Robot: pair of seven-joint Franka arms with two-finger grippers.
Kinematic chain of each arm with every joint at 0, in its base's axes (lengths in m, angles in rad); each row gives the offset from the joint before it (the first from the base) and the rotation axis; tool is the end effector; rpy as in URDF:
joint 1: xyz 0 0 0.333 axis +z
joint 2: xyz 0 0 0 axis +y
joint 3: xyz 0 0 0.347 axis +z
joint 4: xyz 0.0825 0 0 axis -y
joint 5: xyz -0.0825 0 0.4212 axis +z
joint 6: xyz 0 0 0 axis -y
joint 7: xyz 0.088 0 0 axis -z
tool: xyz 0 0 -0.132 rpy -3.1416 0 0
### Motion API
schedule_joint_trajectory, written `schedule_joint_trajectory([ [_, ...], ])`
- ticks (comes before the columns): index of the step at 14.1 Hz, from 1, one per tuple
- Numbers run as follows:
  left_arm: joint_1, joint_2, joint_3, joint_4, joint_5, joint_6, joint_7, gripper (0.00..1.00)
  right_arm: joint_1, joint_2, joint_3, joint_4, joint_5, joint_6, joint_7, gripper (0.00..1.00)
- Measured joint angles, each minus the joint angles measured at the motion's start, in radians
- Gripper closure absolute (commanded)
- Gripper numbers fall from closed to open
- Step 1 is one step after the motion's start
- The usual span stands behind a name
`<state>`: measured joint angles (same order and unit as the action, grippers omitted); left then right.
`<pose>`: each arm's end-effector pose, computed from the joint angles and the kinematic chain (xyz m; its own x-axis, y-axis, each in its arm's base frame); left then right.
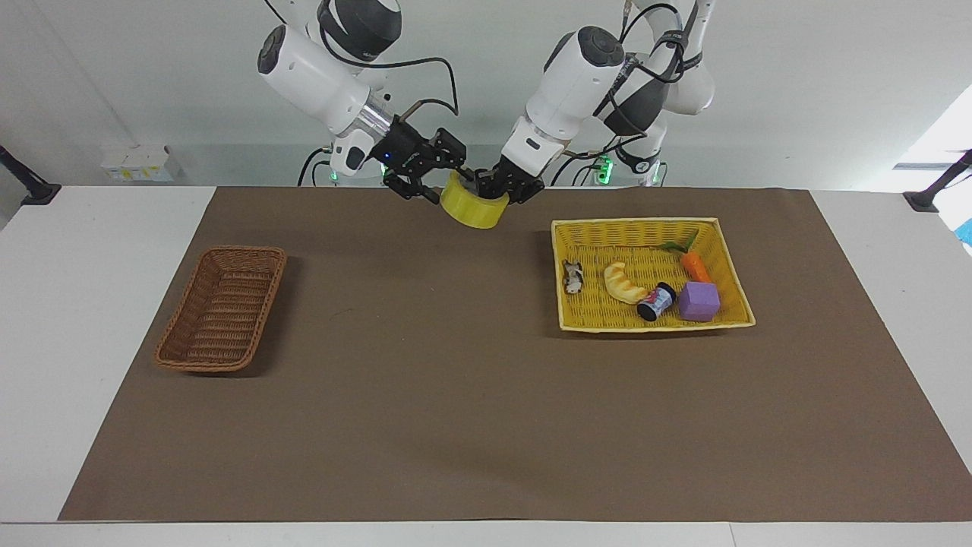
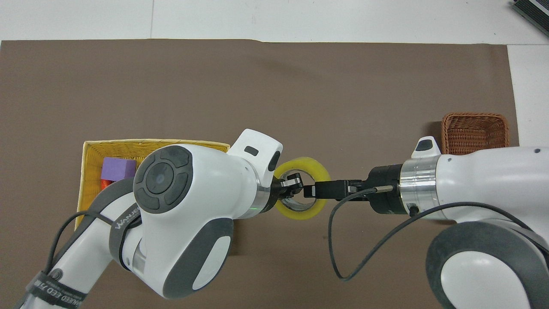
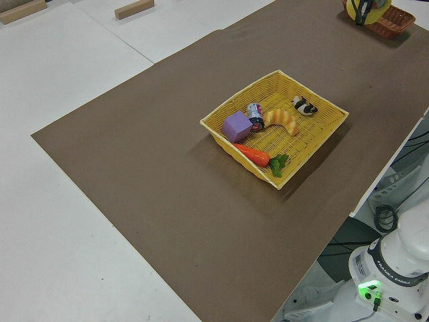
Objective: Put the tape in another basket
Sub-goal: 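Grasp the tape roll edge with the right gripper beside the left gripper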
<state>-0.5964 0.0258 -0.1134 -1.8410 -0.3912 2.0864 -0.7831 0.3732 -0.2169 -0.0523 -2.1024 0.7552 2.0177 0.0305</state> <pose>0.4639 -0.4337 0.5295 0.9709 0.2009 -0.1304 0.2364 -0.8905 0.3887 0.4987 0.2225 0.5398 1.0000 -0.0018 -0.0036 -0.0037 -0.7512 -0.6601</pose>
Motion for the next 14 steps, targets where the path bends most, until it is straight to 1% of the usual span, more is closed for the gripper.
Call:
schedule_joint_trajectory([
  [1,0.000,0.000,-0.001,0.007,0.000,0.000,-0.001,1.00,0.000,0.000,0.001,0.000,-0.005,0.000,0.000,0.26],
  [3,0.000,0.000,-0.001,0.019,0.000,0.000,-0.007,1.00,0.000,0.000,0.003,0.000,-0.015,0.001,0.000,0.27],
  [4,0.000,0.000,-0.001,0.020,0.000,0.000,-0.009,1.00,0.000,0.000,0.003,0.000,-0.017,0.002,0.000,0.36],
  [5,0.000,0.000,-0.001,0.020,0.000,0.000,-0.010,1.00,0.001,-0.001,0.003,0.000,-0.018,0.005,0.000,0.53],
  [6,0.000,0.002,-0.002,0.020,0.000,0.000,-0.012,1.00,0.002,-0.003,0.005,0.000,-0.017,0.010,0.000,0.75],
  [7,-0.001,0.002,-0.003,0.024,-0.002,0.000,-0.013,0.85,0.004,-0.004,0.007,-0.002,-0.027,0.015,0.000,0.86],
  [8,-0.001,0.002,-0.002,0.028,-0.007,0.000,-0.017,0.80,0.004,-0.005,0.007,-0.005,-0.029,0.019,0.000,0.88],
  [9,-0.001,0.003,-0.002,0.030,-0.009,0.000,-0.017,0.59,0.006,-0.007,0.009,-0.006,-0.029,0.023,0.000,0.88],
  [10,-0.001,0.003,-0.002,0.032,-0.009,0.000,-0.017,0.01,0.006,-0.007,0.011,-0.006,-0.033,0.023,0.000,1.00],
  [14,-0.001,0.001,0.001,0.047,-0.009,0.000,-0.025,0.00,0.004,-0.006,0.011,-0.016,-0.036,0.023,0.033,1.00],
])
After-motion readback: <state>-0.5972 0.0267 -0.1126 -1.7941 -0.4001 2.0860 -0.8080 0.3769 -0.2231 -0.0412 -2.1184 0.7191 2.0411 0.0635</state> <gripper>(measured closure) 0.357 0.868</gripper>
